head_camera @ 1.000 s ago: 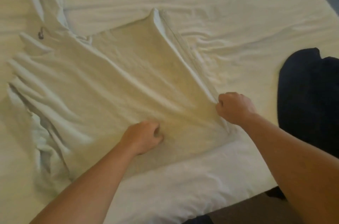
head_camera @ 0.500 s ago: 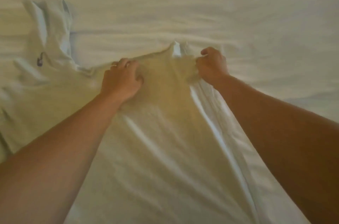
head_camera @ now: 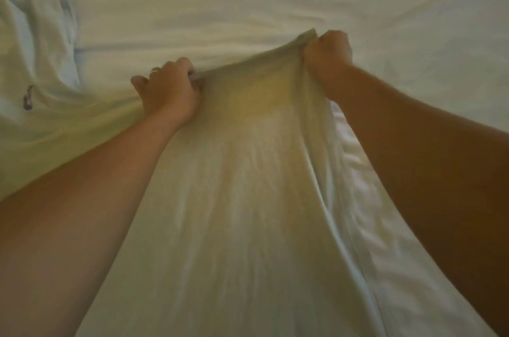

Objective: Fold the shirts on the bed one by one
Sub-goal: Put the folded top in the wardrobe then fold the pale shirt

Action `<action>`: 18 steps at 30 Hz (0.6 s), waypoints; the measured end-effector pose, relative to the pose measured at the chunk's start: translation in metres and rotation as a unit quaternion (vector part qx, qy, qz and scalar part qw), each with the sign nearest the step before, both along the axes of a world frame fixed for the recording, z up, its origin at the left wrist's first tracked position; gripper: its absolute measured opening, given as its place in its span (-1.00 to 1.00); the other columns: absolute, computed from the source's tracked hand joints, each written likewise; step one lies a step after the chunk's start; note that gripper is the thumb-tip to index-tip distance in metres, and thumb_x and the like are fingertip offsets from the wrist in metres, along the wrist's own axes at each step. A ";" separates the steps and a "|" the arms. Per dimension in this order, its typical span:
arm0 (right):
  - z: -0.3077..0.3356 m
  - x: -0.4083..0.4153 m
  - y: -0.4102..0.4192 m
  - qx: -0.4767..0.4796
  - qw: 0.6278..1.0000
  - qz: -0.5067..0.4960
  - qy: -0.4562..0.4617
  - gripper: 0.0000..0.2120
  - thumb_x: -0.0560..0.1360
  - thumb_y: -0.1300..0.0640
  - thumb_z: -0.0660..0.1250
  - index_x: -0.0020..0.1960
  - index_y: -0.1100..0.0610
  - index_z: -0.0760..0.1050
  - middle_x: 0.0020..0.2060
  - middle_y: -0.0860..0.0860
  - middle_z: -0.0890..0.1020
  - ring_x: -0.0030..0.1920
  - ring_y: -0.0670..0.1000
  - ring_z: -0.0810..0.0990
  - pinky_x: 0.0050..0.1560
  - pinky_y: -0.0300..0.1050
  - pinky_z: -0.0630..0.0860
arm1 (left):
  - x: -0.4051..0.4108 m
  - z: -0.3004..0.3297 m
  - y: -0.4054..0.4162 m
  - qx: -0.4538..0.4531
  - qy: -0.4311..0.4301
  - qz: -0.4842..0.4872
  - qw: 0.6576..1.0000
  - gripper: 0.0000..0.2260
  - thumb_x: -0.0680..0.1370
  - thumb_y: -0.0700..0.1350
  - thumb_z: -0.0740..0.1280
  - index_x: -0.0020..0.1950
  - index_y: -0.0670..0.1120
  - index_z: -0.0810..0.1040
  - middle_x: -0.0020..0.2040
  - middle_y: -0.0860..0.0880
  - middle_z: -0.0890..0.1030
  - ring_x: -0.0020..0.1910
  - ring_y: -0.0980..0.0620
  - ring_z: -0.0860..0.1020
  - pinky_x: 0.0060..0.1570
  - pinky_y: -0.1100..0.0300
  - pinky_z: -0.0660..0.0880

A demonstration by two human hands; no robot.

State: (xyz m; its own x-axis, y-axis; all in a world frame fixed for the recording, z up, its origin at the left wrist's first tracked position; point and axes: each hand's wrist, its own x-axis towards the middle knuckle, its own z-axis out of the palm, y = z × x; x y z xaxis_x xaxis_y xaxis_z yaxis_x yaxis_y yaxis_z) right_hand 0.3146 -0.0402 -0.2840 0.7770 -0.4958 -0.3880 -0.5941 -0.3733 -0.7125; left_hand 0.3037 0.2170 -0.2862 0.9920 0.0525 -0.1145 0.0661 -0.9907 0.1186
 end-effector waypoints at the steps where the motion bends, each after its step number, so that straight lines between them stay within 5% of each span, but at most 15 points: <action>1: -0.002 -0.001 -0.007 -0.025 1.000 -0.002 -0.007 -0.72 0.57 0.08 0.24 0.19 0.18 0.55 0.03 0.07 0.64 0.05 0.11 0.62 -0.14 -0.13 0.45 | 0.003 -0.002 -0.005 -0.003 -0.010 0.009 1.000 -0.89 0.63 0.02 0.22 0.05 0.04 0.51 0.10 -0.14 0.57 0.18 -0.24 0.49 0.21 -0.12 0.22; 9: 0.003 -0.031 -0.024 -0.049 0.996 0.075 0.004 -0.67 0.53 0.03 0.29 0.26 0.10 0.46 0.05 -0.03 0.51 0.03 0.03 0.51 -0.04 -0.12 0.45 | -0.052 -0.012 -0.027 0.000 -0.058 -0.079 0.995 -0.50 0.57 0.19 0.28 0.42 -0.05 0.37 0.38 -0.19 0.39 0.34 -0.25 0.36 0.26 -0.22 0.27; 15: 0.013 -0.149 -0.037 -0.051 0.995 0.062 0.064 -0.74 0.56 0.04 0.28 0.21 0.08 0.52 0.01 0.00 0.56 0.00 0.07 0.54 -0.05 -0.14 0.40 | -0.199 -0.016 -0.049 0.022 -0.060 -0.198 0.978 -0.56 0.54 0.16 0.30 0.34 -0.05 0.48 0.28 -0.15 0.50 0.15 -0.22 0.49 0.06 -0.11 0.41; 18: 0.017 -0.244 -0.036 -0.092 0.989 0.049 0.101 -0.83 0.57 0.12 0.17 0.06 0.07 0.52 -0.07 0.01 0.53 -0.08 0.08 0.44 -0.09 -0.09 0.34 | -0.285 -0.007 -0.061 -0.005 -0.027 -0.248 0.968 -0.76 0.51 0.08 0.34 0.05 -0.04 0.54 0.00 -0.13 0.52 -0.06 -0.20 0.51 -0.07 -0.07 0.42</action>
